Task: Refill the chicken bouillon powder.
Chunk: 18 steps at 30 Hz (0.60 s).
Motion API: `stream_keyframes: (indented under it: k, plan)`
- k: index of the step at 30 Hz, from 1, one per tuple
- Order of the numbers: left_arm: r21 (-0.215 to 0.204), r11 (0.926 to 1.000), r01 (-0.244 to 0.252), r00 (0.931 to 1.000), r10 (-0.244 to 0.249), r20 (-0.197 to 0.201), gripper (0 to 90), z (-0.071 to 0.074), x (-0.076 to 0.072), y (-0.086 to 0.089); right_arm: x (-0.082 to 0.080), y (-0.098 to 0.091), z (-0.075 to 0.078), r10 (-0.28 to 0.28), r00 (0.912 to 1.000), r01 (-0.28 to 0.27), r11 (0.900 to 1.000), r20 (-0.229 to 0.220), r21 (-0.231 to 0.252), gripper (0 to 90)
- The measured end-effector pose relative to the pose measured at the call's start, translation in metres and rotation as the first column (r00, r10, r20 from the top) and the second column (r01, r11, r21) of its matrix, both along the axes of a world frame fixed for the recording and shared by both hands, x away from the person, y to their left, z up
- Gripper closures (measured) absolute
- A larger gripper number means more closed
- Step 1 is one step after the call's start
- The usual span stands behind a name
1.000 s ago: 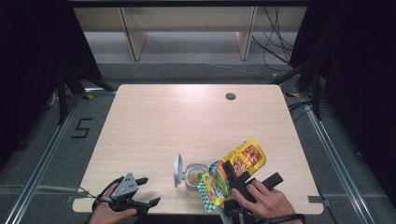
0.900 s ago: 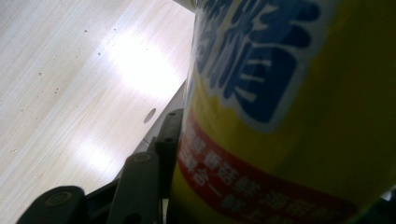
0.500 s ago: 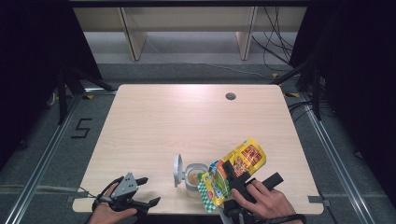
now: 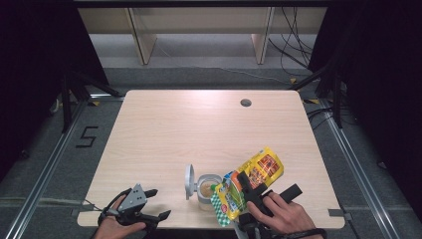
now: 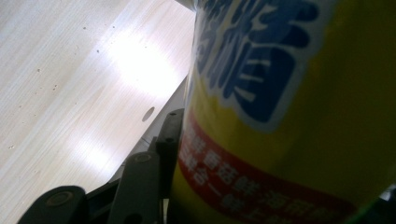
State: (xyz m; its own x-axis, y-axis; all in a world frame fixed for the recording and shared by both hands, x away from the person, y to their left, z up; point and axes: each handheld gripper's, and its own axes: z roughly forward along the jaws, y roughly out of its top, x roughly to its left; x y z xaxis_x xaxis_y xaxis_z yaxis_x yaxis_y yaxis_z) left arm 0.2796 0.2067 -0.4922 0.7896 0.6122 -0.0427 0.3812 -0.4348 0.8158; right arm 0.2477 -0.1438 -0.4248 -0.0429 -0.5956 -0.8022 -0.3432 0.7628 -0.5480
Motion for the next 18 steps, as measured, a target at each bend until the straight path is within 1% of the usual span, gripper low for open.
stream_keyframes:
  k: [2,3,4,6,7,10,11,12,13,14,15,16,17,18]
  plan:
    - [0.003,1.0,0.0,1.0,0.0,0.001,17.4,0.0,0.0002,0.0001,0.0001,-0.0003,0.0,-0.002,1.0,0.002,1.0,0.002,-0.001,60.2]
    - [0.0,1.0,0.0,1.0,0.0,0.0,17.4,0.0,0.0001,0.0,0.0005,-0.0004,0.0005,-0.006,0.9999,0.006,1.0,-0.014,-0.002,60.3]
    - [-0.002,1.0,-0.001,1.0,0.001,-0.002,17.5,-0.0001,0.0,0.0,0.0004,-0.0006,0.0005,-0.005,0.9999,0.005,1.0,-0.013,-0.002,60.3]
    - [-0.016,0.9999,-0.005,1.0,0.005,-0.003,17.4,-0.0007,-0.0001,-0.0004,0.0005,-0.0006,0.0008,-0.008,0.9999,0.008,0.9999,-0.009,-0.007,60.3]
    - [-0.044,0.999,-0.012,0.9999,0.012,-0.008,17.4,-0.0014,-0.0009,-0.0021,0.0001,-0.0008,0.0005,-0.003,1.0,0.004,1.0,0.006,-0.006,60.3]
    - [-0.031,0.9995,-0.011,0.9998,0.011,-0.019,17.4,-0.0012,-0.0011,-0.0012,-0.0003,-0.0006,0.0002,-0.004,1.0,0.004,1.0,0.006,-0.008,60.5]
    - [-0.047,0.9987,-0.019,0.9996,0.018,-0.021,17.5,-0.0017,-0.0015,-0.0024,0.0,0.0001,0.0002,-0.007,0.9999,0.007,0.9998,-0.008,-0.018,60.6]
    - [-0.043,0.9989,-0.017,0.9997,0.017,-0.015,17.5,-0.0013,-0.0013,-0.002,-0.0001,0.0003,0.0,-0.005,1.0,0.005,0.9998,-0.007,-0.019,60.6]
    - [-0.033,0.9993,-0.014,0.9998,0.013,-0.013,17.4,-0.001,-0.0011,-0.0013,-0.0005,0.0002,-0.0004,0.0,1.0,0.0,0.9999,0.006,-0.016,60.8]
    - [-0.028,0.9996,-0.005,1.0,0.005,-0.007,17.4,-0.001,-0.0001,-0.0007,-0.0006,0.0005,-0.0007,-0.005,1.0,0.005,0.9997,0.002,-0.022,60.8]
    - [-0.028,0.9996,-0.005,1.0,0.005,-0.007,17.5,-0.0011,0.0,-0.0007,-0.0012,0.0009,-0.0013,-0.002,0.9999,0.002,0.9996,0.013,-0.027,60.9]
    - [-0.027,0.9996,-0.005,1.0,0.004,-0.008,17.5,-0.0012,0.0001,-0.0006,-0.0013,0.0012,-0.0011,-0.003,1.0,0.004,0.9997,0.002,-0.024,60.9]
    - [-0.029,0.9996,-0.005,1.0,0.005,-0.008,17.5,-0.0013,0.0001,-0.0007,-0.0014,0.001,-0.0009,0.004,1.0,-0.003,0.9999,0.002,-0.016,60.9]
    - [-0.022,0.9997,0.004,1.0,-0.004,-0.001,17.5,-0.001,0.0007,-0.0003,-0.0014,0.0012,-0.0008,0.005,1.0,-0.005,0.9999,0.003,-0.015,61.0]
